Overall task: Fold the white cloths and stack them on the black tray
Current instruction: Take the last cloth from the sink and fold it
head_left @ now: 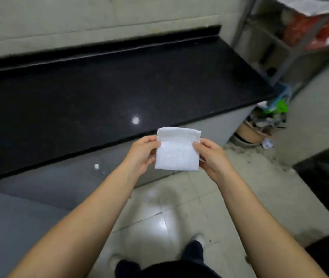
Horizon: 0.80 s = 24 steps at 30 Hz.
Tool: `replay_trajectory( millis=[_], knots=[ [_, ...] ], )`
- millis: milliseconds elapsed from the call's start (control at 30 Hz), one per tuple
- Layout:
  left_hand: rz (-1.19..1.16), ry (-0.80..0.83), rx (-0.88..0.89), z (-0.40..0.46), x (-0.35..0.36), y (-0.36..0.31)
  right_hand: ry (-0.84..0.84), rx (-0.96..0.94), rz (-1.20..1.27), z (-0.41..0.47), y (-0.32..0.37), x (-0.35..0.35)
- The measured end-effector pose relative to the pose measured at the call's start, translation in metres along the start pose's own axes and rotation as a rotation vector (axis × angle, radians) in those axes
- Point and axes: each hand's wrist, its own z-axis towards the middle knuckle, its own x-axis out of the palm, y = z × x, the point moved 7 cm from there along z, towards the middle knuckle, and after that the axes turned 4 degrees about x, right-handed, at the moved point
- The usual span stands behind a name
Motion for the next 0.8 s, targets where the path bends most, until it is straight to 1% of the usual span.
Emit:
replay_trajectory(
  millis=[133, 200, 267, 367, 533, 667, 800],
  knots=[
    [0.042, 0.166, -0.03, 0.027, 0.164, 0.022, -0.182, 0.003, 0.078, 0.007, 0.018, -0.154],
    [0.053, 0.225, -0.046, 0.034, 0.23, 0.026, -0.249, -0.012, 0.098, 0.008, 0.034, -0.214],
    [0.068, 0.28, -0.053, 0.045, 0.281, 0.026, -0.278, -0.032, 0.116, 0.015, 0.051, -0.259],
    [0.123, 0.323, -0.046, 0.07, 0.338, 0.019, -0.309, -0.033, 0.148, 0.034, 0.068, -0.308],
    [0.111, 0.347, -0.034, 0.128, 0.416, -0.003, -0.332, -0.054, 0.146, 0.098, 0.111, -0.366],
    [0.112, 0.32, 0.068, 0.199, 0.474, -0.049, -0.327, -0.138, 0.13, 0.172, 0.181, -0.404],
    [0.194, 0.29, 0.263, 0.269, 0.535, -0.133, -0.287, -0.222, 0.121, 0.244, 0.276, -0.436]
  ],
)
